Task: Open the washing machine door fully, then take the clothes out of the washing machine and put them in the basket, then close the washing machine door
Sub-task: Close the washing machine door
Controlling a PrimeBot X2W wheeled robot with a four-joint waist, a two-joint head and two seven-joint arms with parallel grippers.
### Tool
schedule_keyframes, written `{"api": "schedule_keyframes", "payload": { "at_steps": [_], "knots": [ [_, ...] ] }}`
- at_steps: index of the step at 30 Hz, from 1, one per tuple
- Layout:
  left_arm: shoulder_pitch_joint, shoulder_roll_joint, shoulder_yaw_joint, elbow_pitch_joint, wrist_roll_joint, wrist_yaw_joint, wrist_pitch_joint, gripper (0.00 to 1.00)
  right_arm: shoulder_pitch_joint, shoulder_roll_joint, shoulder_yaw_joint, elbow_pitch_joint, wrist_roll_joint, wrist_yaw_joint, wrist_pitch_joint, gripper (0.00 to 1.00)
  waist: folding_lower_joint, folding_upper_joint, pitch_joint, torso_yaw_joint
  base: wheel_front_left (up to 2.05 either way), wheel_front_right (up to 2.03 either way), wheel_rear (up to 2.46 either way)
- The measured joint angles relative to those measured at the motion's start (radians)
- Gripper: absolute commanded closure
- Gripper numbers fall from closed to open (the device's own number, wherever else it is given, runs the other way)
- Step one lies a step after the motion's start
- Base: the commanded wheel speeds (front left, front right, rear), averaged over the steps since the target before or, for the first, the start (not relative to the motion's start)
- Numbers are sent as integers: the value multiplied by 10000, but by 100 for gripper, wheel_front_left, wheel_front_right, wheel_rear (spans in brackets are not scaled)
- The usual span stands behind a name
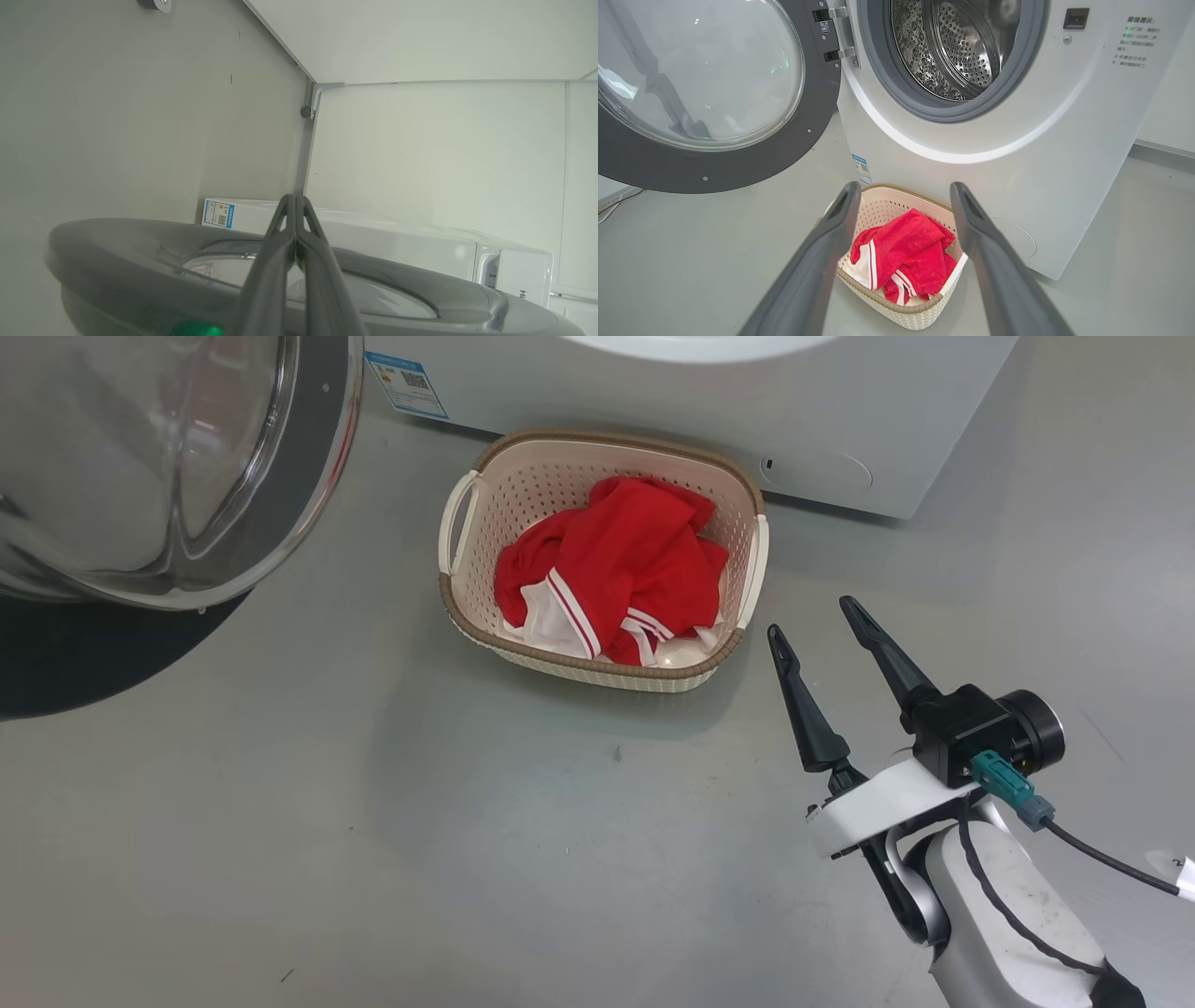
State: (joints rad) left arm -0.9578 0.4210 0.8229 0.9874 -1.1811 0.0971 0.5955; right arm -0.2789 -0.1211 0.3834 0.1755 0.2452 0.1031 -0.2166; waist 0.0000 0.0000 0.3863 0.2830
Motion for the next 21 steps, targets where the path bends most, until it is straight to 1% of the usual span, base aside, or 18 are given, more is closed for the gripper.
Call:
{"api": "schedule_keyframes", "payload": {
  "at_steps": [8, 13, 14, 18, 21],
  "knots": [
    [12, -336, -407, 109, -63, -581, 840, 100, 0, -13, -17, 125, 4, 0, -13, 0, 0, 0, -127, 29, 0, 0, 0],
    [162, -364, -497, 178, -63, -798, 1237, 100, 1, -8, -58, 173, 10, -4, -46, 0, 0, 0, -284, 62, 0, 0, 0],
    [234, -384, -533, 198, -63, -947, 1448, 100, 3, -8, -65, 199, 48, -4, -90, 0, 0, 0, -346, 84, 0, 0, 0],
    [374, -414, -546, 211, -226, -1139, 1973, 100, 4, 19, -54, 211, 69, -4, -90, 0, 0, 0, -441, 118, 0, 0, 0],
    [481, -464, -621, 203, -311, -1442, 2391, 100, 4, 23, -52, 238, 75, -4, -92, 0, 0, 0, -490, 133, 0, 0, 0]
  ]
}}
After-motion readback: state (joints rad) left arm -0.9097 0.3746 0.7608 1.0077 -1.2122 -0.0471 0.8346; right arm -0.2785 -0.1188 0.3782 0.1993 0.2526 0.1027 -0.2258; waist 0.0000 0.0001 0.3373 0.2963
